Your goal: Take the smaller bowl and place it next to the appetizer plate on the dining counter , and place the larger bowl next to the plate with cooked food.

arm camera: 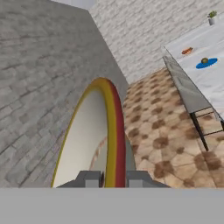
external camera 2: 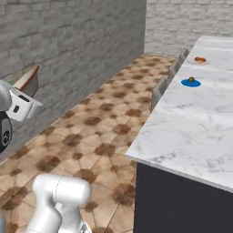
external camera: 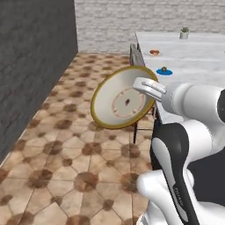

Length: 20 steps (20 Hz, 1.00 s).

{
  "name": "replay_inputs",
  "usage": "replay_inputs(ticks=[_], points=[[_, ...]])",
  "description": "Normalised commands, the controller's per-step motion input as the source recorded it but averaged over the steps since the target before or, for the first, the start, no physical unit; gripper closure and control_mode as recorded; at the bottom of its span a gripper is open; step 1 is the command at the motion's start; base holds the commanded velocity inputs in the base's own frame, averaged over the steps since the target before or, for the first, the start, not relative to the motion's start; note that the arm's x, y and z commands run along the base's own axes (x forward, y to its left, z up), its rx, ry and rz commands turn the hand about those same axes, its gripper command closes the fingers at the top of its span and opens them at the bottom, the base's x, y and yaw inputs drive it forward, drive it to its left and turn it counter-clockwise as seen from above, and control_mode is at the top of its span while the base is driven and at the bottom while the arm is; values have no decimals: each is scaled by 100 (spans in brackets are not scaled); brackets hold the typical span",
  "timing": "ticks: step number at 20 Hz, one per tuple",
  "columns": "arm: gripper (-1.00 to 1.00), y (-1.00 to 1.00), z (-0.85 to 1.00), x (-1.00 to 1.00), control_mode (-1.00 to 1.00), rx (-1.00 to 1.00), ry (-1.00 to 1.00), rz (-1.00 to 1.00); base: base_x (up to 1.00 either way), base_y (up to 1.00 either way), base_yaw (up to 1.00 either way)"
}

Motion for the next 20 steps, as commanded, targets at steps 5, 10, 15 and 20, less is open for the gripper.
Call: replay_inputs(ticks=[5,10,15,20], points=[[100,0,0,0,100,0,0,0,72,51,-58],[100,0,0,0,100,0,0,0,80,85,-57],[100,0,0,0,100,0,0,0,99,100,-49],[100,0,0,0,100,0,0,0,100,100,-51]])
